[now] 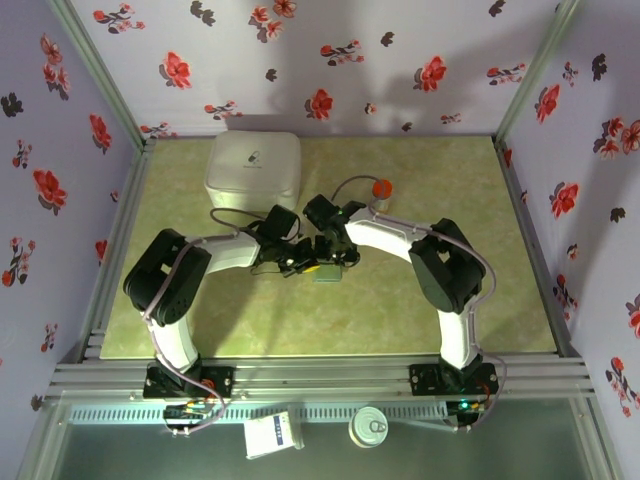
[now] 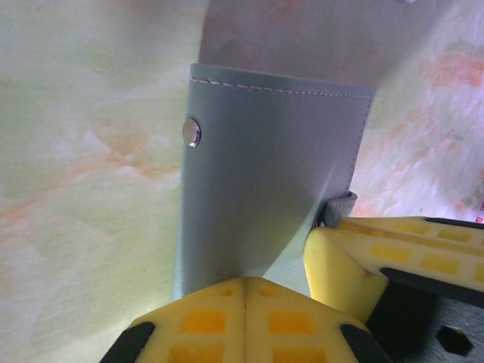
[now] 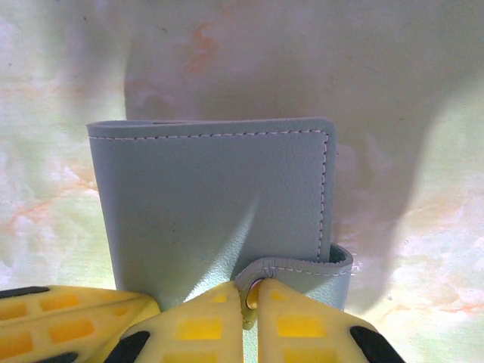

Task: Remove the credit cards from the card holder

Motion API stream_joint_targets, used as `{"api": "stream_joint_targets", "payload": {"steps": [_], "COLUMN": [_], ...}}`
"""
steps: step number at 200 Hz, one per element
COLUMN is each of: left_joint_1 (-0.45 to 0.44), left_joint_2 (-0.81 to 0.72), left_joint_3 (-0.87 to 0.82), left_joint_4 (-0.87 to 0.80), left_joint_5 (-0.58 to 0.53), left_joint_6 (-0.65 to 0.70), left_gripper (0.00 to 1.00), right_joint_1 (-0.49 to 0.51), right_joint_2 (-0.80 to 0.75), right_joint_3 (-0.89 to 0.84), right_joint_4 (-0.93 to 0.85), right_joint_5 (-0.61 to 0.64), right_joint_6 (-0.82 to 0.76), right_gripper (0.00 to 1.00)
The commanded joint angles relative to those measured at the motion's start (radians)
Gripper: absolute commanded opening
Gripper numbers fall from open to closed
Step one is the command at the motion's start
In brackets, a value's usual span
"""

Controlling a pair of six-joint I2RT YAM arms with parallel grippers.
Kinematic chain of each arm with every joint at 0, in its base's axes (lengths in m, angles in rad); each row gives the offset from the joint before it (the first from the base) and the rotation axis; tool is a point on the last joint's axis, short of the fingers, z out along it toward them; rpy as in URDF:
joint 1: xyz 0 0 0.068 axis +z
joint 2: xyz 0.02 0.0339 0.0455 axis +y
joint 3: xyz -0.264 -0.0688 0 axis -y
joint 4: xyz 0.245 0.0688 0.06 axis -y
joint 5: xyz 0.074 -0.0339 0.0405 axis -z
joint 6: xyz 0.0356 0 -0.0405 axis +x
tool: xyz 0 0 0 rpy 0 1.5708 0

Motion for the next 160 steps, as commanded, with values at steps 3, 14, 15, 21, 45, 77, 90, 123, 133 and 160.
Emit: {"api": "stream_joint_targets", "payload": {"steps": [3, 14, 15, 21, 45, 77, 90, 123, 133, 160], "left_joint_1": [0.007, 0.010, 0.010, 0.011, 0.020, 0.033, 0.034, 0.039, 0.040, 0.043], "left_joint_2": [0.041, 0.045, 0.046, 0.045, 0.044, 0.042, 0.044, 0.052, 0.053, 0.058], "left_joint_3": [-0.006, -0.013, -0.014, -0.018, -0.039, -0.058, -0.061, -0.063, -0.063, -0.064], "left_joint_4": [-0.072, -0.079, -0.079, -0.081, -0.078, -0.074, -0.075, -0.078, -0.082, -0.098], "left_joint_5": [-0.025, -0.030, -0.031, -0.034, -0.041, -0.047, -0.049, -0.052, -0.058, -0.072], "left_joint_6": [-0.011, -0.011, -0.011, -0.012, -0.023, -0.031, -0.032, -0.035, -0.036, -0.037], "left_gripper": [0.00, 0.00, 0.00, 0.00, 0.00, 0.00, 0.00, 0.00, 0.00, 0.00], "right_joint_1": [-0.013, -0.016, -0.016, -0.016, -0.028, -0.048, -0.055, -0.070, -0.073, -0.081], "right_joint_2": [0.019, 0.009, 0.009, 0.003, -0.025, -0.062, -0.073, -0.100, -0.107, -0.112], "right_joint_3": [-0.053, -0.056, -0.057, -0.056, -0.076, -0.107, -0.117, -0.140, -0.148, -0.160], "right_joint_4": [0.015, 0.011, 0.010, 0.006, -0.008, -0.009, -0.011, -0.012, -0.012, -0.013], "right_joint_5": [0.000, 0.012, 0.013, 0.022, 0.054, 0.072, 0.076, 0.089, 0.093, 0.103], "right_joint_6": [0.019, 0.016, 0.016, 0.014, 0.011, 0.005, 0.002, -0.002, -0.001, -0.004], "right_gripper": [0.04, 0.00, 0.00, 0.00, 0.00, 0.00, 0.00, 0.00, 0.00, 0.00]}}
